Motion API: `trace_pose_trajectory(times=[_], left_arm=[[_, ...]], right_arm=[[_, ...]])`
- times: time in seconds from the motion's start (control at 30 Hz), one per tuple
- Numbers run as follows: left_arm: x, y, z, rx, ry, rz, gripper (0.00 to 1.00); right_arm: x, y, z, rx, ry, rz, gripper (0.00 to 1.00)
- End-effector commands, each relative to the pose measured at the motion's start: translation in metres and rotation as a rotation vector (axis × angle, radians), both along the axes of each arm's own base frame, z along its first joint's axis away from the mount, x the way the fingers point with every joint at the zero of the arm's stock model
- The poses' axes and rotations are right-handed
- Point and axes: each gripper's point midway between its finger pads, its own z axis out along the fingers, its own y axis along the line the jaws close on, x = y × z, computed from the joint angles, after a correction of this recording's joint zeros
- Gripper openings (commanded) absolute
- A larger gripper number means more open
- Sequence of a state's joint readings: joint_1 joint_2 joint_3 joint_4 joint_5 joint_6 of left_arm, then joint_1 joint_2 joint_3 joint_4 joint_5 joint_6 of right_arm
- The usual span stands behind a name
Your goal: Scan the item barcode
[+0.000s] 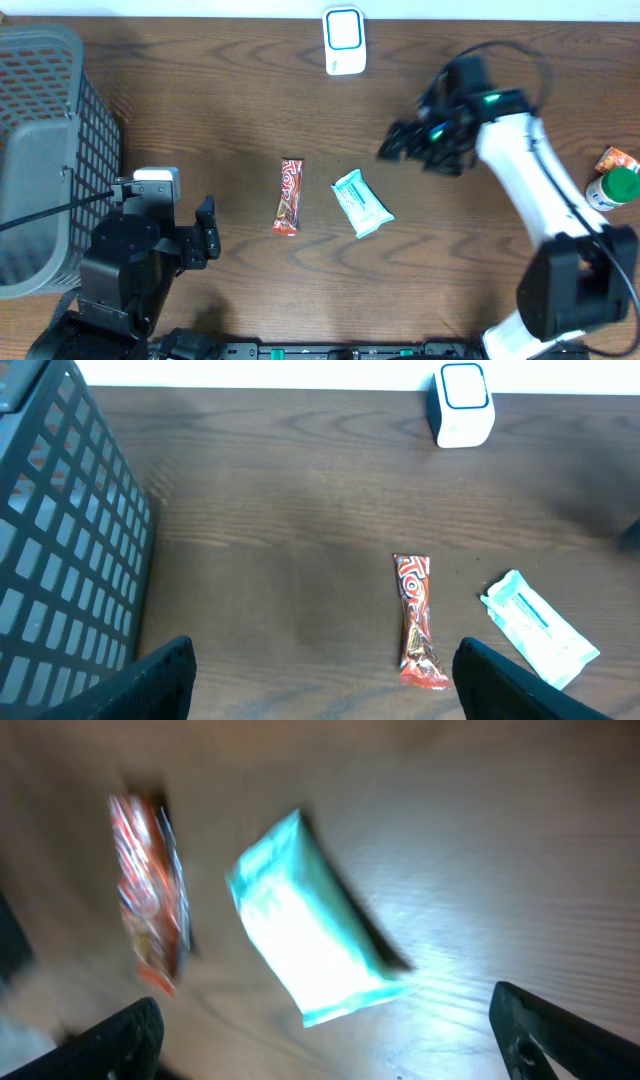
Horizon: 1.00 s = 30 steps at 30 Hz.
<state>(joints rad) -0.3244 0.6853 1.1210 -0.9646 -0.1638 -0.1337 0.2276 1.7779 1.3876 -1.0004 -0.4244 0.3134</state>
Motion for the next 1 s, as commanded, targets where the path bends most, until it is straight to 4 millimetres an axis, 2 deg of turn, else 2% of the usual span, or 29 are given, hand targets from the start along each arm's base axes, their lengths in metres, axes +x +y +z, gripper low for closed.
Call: trace_pose_trajectory(times=[0.0, 0.1, 0.27, 0.4, 0.67, 0.7, 0.77, 0.9, 0.97], left_arm=[[0.000, 0.002, 0.006, 0.002, -0.017, 0.007, 0.83], [0.000, 0.002, 0.006, 0.002, -0.017, 0.007, 0.83], [0.000, 0.002, 0.006, 0.002, -0.017, 0.007, 0.83], [0.000, 0.002, 0.006, 0.002, -0.017, 0.007, 0.83], [0.000, 0.002, 0.006, 0.002, -0.017, 0.007, 0.83], [0.000, 0.002, 0.006, 0.002, -0.017, 0.007, 0.83], [0.000, 0.002, 0.006, 0.002, -0.017, 0.007, 0.83], [0.000, 0.002, 0.006, 0.002, -0.017, 0.007, 0.83], [0.000, 0.002, 0.006, 0.002, -0.017, 0.007, 0.83]], right_arm=[[-0.017, 0.025, -0.017, 0.068, 0.007, 0.138, 0.99], [-0.020, 0.034, -0.034, 0.093, 0.033, 0.136, 0.99], [-0.023, 0.034, -0.060, 0.141, -0.001, 0.162, 0.99], [-0.038, 0.045, -0.071, 0.240, -0.026, 0.263, 0.99], [-0.069, 0.036, -0.096, 0.227, 0.044, 0.277, 0.99], [-0.071, 0.036, -0.098, 0.226, 0.050, 0.277, 0.97], [-0.074, 0.035, -0.102, 0.226, 0.049, 0.280, 0.84], [-0.072, 0.035, -0.108, 0.230, 0.014, 0.282, 0.47], [-0.068, 0.036, -0.109, 0.234, -0.011, 0.279, 0.31]])
